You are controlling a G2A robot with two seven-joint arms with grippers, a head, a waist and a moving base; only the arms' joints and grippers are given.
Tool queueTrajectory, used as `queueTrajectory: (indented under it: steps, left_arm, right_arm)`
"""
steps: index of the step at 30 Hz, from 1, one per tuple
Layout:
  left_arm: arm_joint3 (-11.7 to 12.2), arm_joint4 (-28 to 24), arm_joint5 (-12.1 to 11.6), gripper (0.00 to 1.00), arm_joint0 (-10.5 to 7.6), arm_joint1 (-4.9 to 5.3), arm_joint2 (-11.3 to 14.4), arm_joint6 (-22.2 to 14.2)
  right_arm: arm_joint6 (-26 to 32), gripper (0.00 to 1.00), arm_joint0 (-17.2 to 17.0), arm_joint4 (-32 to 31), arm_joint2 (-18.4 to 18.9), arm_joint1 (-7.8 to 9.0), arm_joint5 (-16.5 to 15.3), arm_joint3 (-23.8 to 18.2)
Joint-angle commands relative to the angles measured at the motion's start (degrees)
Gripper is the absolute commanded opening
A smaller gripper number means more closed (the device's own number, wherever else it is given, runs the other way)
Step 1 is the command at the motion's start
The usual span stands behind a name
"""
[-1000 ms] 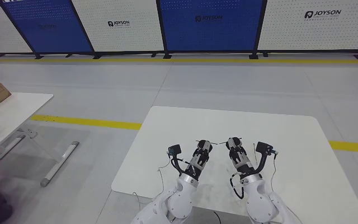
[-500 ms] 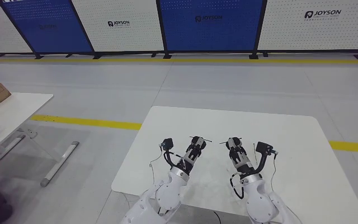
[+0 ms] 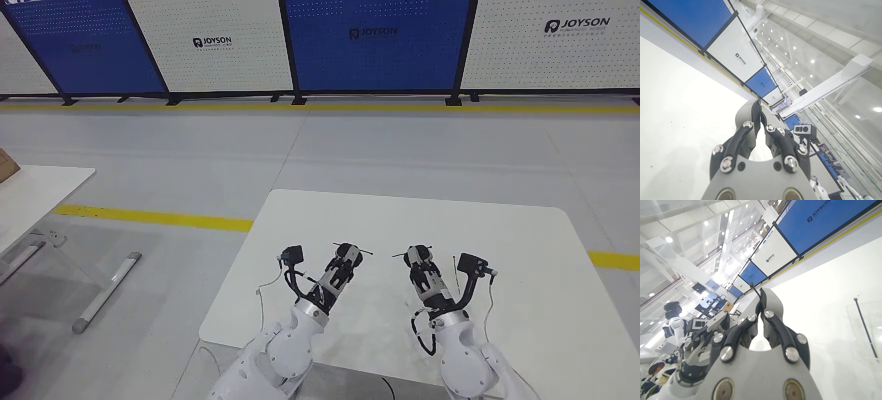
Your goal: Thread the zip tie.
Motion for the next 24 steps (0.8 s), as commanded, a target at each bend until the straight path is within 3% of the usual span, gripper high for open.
queueTrajectory:
  steps: [1,3,6,9,18,24]
  left_arm:
    - [-0.2,0.2,-1.0,0.0,-0.4,0.42,-0.3,-7.0]
    - [-0.7,-0.6,-1.9,0.0,-0.38,0.98,-1.9,-12.1]
    - [-2.3,-1.9,-2.3,0.0,0.29,1.45,-3.7,-15.1]
    - [-3.3,-2.0,-1.8,0.0,0.99,1.38,-4.2,-11.6]
    - [-3.3,-2.0,-1.8,0.0,0.99,1.38,-4.2,-11.6]
    - [-1.1,1.8,0.5,0.0,-1.11,0.78,-2.3,-5.0]
  right_arm:
    - [0.0,0.0,0.0,0.0,0.0,0.0,0.0,0.0]
    - [0.0,0.0,0.0,0.0,0.0,0.0,0.0,0.0]
    - [0.0,0.0,0.0,0.0,0.0,0.0,0.0,0.0]
    - [0.0,0.0,0.0,0.0,0.0,0.0,0.0,0.0]
    - [0.0,0.0,0.0,0.0,0.0,0.0,0.0,0.0]
    - [0.0,0.0,0.0,0.0,0.0,0.0,0.0,0.0]
